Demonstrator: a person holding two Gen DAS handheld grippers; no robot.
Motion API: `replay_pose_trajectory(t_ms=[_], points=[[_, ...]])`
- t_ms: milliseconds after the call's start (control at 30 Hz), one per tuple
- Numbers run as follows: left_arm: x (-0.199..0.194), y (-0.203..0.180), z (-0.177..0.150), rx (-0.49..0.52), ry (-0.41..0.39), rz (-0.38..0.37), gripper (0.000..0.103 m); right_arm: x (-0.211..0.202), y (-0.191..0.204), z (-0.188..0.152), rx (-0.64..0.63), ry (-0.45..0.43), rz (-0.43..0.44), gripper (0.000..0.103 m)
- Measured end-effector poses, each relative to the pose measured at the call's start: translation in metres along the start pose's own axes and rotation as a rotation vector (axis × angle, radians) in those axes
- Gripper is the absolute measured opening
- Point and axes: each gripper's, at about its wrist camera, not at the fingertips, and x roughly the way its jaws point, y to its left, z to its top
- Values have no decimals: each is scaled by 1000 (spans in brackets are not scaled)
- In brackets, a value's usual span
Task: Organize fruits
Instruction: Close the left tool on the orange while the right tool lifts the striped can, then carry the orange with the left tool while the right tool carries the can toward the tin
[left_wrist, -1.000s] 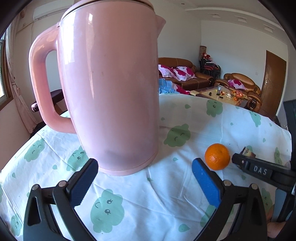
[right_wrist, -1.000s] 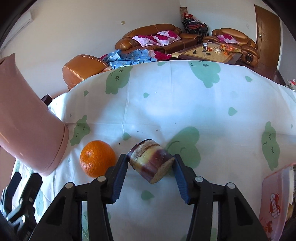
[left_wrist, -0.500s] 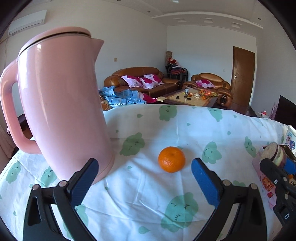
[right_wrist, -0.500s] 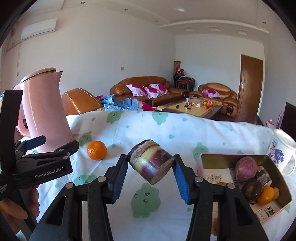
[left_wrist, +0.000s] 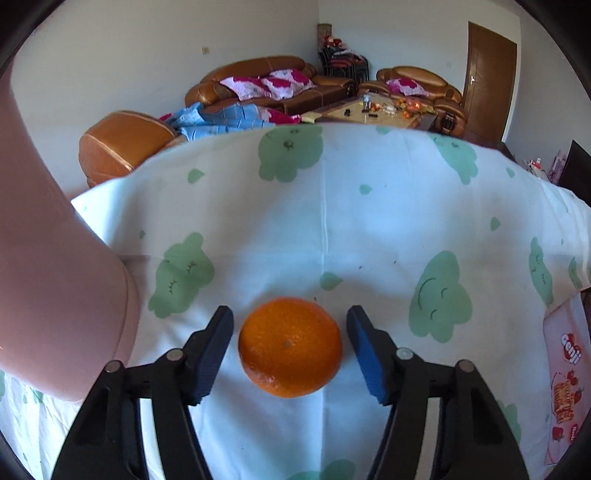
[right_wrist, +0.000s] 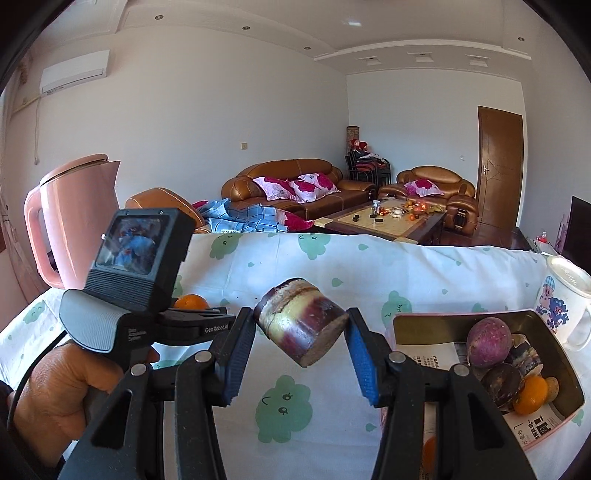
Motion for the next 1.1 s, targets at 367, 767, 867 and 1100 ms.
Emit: replay_pose_trajectory(t_ms=[367,767,867,1100], points=[[-43,9,-14,-52,-187,60,49,0,4,-3,-15,-17,10,52],[-106,35,-67,-153,-372,145,49,-11,16,-6,-55,-60,28,52],[-116,32,-79,-171,-397,151,49,-14,18,-7,-59,-59,34,52],[-134,24,-95,-162,-446,162,49,-30,25,-13,-96,-79,31,52]])
